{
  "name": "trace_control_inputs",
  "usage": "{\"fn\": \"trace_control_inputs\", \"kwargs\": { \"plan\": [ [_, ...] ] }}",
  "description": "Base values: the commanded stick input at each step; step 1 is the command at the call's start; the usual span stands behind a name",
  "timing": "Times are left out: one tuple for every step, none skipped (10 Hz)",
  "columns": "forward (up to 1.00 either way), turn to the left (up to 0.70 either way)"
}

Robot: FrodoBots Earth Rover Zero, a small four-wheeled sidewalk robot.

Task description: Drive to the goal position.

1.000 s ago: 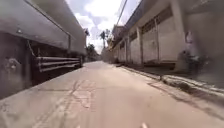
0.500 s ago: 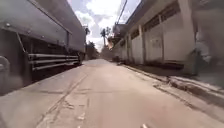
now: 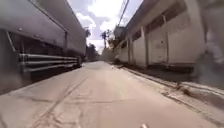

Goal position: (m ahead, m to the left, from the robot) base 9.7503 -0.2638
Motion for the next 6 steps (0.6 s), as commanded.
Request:
{"fn": "trace_control_inputs", "kwargs": {
  "plan": [
    [0.70,0.00],
    [0.70,0.00],
    [0.70,0.00],
    [0.70,0.00],
    [0.70,0.00],
    [0.70,0.00]
  ]
}}
